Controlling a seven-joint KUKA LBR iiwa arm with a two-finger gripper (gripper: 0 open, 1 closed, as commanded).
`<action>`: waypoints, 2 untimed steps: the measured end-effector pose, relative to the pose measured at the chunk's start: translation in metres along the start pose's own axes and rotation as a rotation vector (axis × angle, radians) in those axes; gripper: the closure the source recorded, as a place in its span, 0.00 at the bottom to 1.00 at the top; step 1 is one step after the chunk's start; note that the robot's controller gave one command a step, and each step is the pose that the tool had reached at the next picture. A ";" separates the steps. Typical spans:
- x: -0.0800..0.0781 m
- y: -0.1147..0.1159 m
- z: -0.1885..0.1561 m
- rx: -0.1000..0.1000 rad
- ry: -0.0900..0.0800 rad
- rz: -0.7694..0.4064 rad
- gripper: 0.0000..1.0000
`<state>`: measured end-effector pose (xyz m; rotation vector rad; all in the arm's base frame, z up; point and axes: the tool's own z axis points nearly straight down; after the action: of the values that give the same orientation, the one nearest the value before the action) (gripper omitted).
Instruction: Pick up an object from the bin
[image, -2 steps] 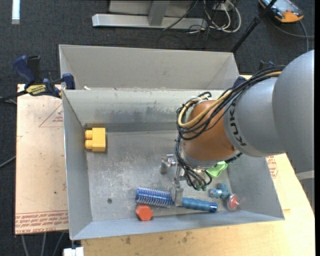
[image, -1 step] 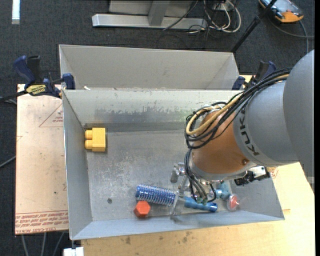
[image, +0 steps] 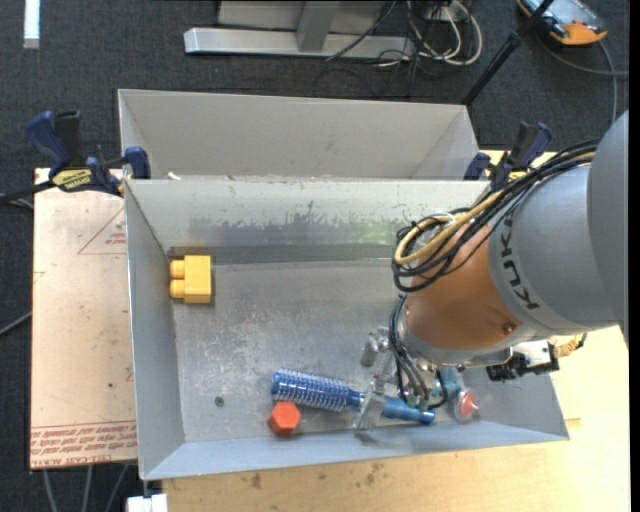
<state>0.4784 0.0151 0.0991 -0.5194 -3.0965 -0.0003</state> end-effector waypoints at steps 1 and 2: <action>0.004 0.032 0.030 0.000 0.001 0.302 0.00; 0.004 0.032 0.031 0.000 0.001 0.300 0.00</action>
Offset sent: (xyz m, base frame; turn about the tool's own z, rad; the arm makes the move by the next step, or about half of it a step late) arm 0.0070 0.0305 -0.0291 0.3047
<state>0.4851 0.0468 0.0684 -0.9756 -2.9832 -0.0008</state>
